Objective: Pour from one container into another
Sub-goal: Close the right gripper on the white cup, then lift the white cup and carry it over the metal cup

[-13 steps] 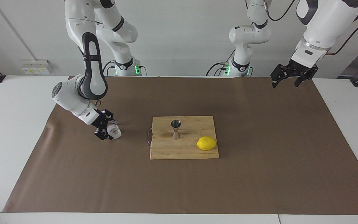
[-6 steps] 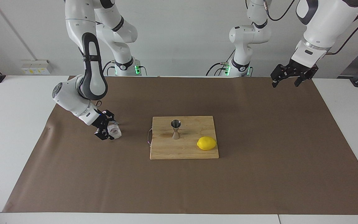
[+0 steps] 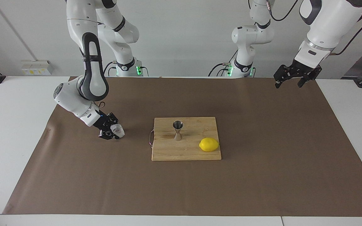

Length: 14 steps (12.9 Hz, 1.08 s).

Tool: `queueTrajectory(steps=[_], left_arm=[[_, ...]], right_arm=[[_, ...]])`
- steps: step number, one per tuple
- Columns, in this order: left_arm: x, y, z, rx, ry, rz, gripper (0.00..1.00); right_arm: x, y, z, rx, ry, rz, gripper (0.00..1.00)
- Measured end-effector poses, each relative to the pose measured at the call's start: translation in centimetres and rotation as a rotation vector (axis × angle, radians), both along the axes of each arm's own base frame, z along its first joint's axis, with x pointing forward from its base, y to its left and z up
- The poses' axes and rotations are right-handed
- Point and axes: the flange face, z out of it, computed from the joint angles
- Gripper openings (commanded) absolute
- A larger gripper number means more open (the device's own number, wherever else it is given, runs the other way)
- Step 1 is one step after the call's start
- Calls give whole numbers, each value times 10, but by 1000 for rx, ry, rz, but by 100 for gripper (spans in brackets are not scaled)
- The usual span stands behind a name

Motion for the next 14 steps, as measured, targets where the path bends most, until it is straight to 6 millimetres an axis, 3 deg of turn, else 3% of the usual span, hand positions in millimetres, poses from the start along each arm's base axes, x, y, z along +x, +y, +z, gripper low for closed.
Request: queueTrajectory(steps=[4, 9, 14], left_arm=[[0, 0, 0, 0, 0, 0, 100], [0, 0, 0, 0, 0, 0, 100], [0, 0, 0, 0, 0, 0, 100]], right_arm=[[9, 7, 29, 3, -30, -35, 5], [23, 93, 94, 11, -14, -117, 5], [41, 172, 147, -161, 15, -227, 5]])
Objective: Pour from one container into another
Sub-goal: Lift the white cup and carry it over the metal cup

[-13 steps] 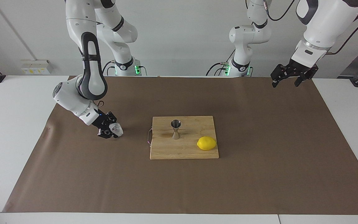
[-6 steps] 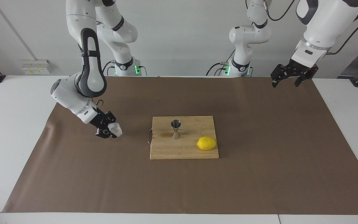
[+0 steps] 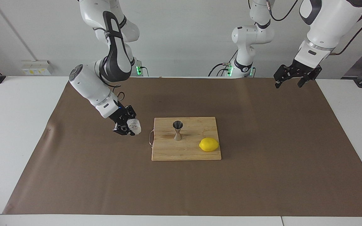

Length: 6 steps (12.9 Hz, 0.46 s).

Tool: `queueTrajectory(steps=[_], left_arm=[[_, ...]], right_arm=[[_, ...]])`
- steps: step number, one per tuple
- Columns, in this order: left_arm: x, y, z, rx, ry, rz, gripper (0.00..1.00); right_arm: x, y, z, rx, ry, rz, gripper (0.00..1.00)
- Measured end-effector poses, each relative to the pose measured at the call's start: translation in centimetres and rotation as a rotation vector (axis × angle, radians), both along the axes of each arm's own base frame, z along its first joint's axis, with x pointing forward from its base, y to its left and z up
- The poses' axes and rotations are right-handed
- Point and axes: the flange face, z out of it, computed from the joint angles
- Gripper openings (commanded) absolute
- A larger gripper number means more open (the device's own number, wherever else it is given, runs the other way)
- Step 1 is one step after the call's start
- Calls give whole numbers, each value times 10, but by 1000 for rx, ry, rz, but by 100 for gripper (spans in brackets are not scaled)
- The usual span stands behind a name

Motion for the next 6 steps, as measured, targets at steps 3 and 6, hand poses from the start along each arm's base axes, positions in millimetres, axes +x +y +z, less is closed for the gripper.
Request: queueTrajectory(steps=[3, 6], left_arm=[[0, 0, 0, 0, 0, 0, 100], [0, 0, 0, 0, 0, 0, 100]], right_arm=[[1, 54, 21, -83, -20, -47, 5], [0, 87, 29, -170, -34, -38, 5]])
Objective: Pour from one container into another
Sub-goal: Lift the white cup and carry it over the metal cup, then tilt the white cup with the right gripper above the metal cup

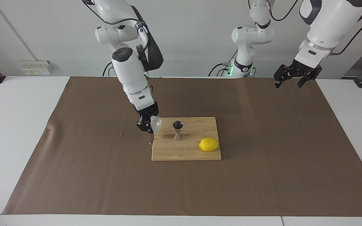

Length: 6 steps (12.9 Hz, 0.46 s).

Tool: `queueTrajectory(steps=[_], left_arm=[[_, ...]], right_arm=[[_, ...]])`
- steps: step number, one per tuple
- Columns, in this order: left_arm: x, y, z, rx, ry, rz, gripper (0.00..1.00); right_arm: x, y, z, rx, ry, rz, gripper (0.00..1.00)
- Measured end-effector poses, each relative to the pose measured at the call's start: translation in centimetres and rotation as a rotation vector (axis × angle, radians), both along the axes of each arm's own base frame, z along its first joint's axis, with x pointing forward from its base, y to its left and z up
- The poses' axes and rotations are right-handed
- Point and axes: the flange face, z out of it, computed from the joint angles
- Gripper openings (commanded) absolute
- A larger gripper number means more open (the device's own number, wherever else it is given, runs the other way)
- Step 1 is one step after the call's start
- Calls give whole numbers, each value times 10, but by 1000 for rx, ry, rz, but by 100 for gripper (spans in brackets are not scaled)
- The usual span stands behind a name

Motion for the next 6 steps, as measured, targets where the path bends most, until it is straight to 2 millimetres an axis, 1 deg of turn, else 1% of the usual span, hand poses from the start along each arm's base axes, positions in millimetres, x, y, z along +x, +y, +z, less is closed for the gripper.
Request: queueTrajectory(steps=[4, 6], left_arm=[[0, 0, 0, 0, 0, 0, 100], [0, 0, 0, 0, 0, 0, 100]], right_arm=[[1, 36, 6, -138, -12, 88, 5], [0, 51, 3, -192, -26, 128, 5]])
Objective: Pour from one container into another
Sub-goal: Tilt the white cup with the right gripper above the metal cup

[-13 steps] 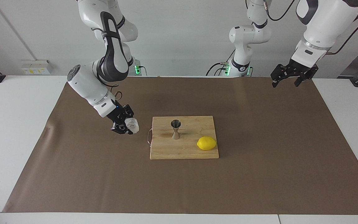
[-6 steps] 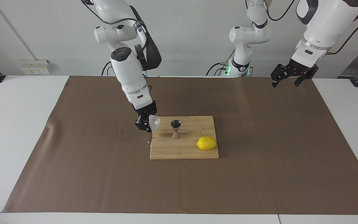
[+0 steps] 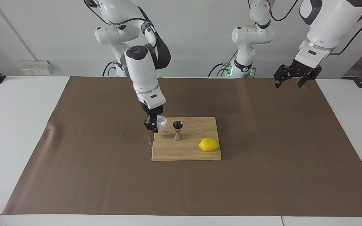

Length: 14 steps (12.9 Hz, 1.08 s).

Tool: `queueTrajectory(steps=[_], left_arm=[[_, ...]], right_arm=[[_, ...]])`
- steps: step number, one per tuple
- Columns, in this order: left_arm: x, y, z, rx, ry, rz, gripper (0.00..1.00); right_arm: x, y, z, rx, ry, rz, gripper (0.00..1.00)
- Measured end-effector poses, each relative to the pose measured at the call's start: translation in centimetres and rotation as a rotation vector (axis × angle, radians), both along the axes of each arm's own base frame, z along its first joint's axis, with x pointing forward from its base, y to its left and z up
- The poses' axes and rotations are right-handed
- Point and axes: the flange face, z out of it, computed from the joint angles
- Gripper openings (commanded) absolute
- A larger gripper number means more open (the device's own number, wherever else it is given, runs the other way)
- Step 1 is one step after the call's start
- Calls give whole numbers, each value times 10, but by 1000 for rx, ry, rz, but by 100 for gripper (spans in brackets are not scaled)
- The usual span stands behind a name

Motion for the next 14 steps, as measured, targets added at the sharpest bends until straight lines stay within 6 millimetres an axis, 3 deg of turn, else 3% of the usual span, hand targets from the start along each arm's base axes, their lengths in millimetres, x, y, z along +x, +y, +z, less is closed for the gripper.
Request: queueTrajectory(steps=[5, 7, 14], left_arm=[[0, 0, 0, 0, -1, 0, 100], [0, 0, 0, 0, -1, 0, 100], [0, 0, 0, 0, 0, 0, 100]], right_arm=[[-7, 24, -8, -139, -50, 114, 5], [-12, 35, -9, -180, -70, 155, 0], [-22, 54, -21, -280, -97, 266, 0]])
